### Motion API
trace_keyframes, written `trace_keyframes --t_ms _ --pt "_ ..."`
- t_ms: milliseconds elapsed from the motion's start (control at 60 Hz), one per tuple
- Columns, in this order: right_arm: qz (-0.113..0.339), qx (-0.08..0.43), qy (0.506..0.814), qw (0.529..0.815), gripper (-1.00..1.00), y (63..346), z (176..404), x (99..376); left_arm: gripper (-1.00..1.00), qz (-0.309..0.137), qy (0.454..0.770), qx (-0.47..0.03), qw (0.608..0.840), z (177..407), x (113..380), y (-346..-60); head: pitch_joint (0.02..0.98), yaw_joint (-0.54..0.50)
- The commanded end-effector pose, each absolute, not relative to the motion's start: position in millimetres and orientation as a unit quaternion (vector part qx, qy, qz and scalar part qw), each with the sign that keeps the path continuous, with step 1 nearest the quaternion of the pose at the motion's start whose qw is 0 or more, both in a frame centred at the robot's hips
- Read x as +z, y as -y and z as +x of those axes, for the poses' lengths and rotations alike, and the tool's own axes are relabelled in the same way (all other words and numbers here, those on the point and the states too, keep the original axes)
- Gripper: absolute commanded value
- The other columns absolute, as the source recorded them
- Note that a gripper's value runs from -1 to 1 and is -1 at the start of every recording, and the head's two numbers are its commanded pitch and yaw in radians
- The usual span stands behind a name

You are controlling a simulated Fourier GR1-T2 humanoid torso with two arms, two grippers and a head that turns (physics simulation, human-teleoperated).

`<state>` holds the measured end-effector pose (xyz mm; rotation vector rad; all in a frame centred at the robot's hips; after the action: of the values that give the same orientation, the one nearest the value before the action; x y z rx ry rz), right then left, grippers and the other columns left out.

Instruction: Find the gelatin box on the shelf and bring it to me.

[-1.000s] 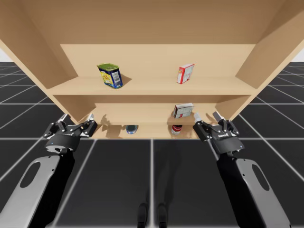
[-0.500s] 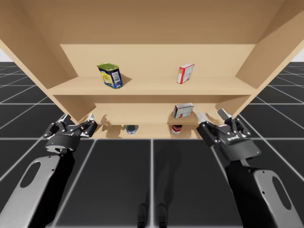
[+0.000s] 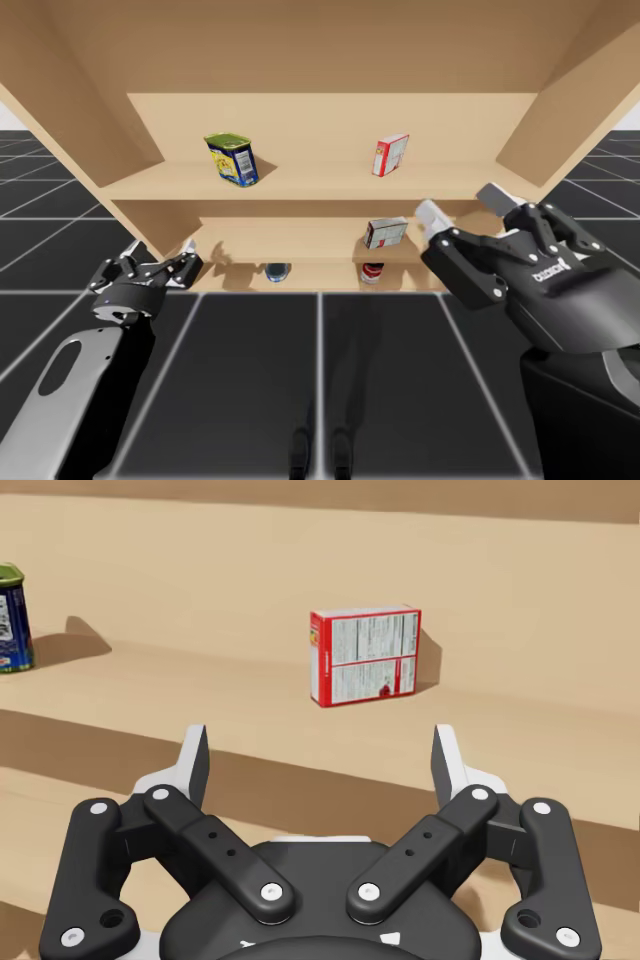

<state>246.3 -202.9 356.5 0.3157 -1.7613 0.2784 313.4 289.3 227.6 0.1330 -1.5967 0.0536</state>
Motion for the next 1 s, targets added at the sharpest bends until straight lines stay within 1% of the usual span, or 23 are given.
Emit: trace_keyframes --t_ms 17,50,133,233,400,533,683,817,933,1000 --pt "0.144 0.135 0.758 0.621 -1.0 191 255 378 -1.0 0.061 0.715 0.027 0.696 314 228 -291 0.264 -0.24" --pt "0.149 0.135 0.756 0.623 -1.0 190 258 380 -1.0 0.061 0.715 0.028 0.696 314 228 -291 0.265 -0.24" --pt "0.156 0.139 0.746 0.632 -1.0 186 273 384 -1.0 0.062 0.715 0.027 0.696 314 228 -291 0.269 -0.24" --pt "0.16 0.144 0.745 0.632 -1.0 180 287 388 -1.0 0.067 0.717 0.028 0.694 314 228 -292 0.272 -0.23" --pt "0.177 0.156 0.729 0.643 -1.0 173 305 396 -1.0 0.068 0.716 0.029 0.695 314 228 -293 0.276 -0.23" --pt "0.169 0.155 0.721 0.654 -1.0 173 319 396 -1.0 0.069 0.714 0.029 0.696 315 227 -293 0.276 -0.23" --pt "0.154 0.15 0.712 0.669 -1.0 176 339 389 -1.0 0.069 0.714 0.03 0.696 315 227 -294 0.279 -0.23" --pt "0.144 0.153 0.711 0.671 -1.0 173 352 386 -1.0 0.069 0.714 0.031 0.696 315 228 -294 0.28 -0.23" --pt "0.113 0.157 0.714 0.672 -1.0 169 368 385 -1.0 0.07 0.716 0.032 0.694 314 229 -295 0.284 -0.23" --pt "0.107 0.157 0.711 0.677 -1.0 169 376 383 -1.0 0.07 0.716 0.034 0.694 314 229 -295 0.286 -0.22"
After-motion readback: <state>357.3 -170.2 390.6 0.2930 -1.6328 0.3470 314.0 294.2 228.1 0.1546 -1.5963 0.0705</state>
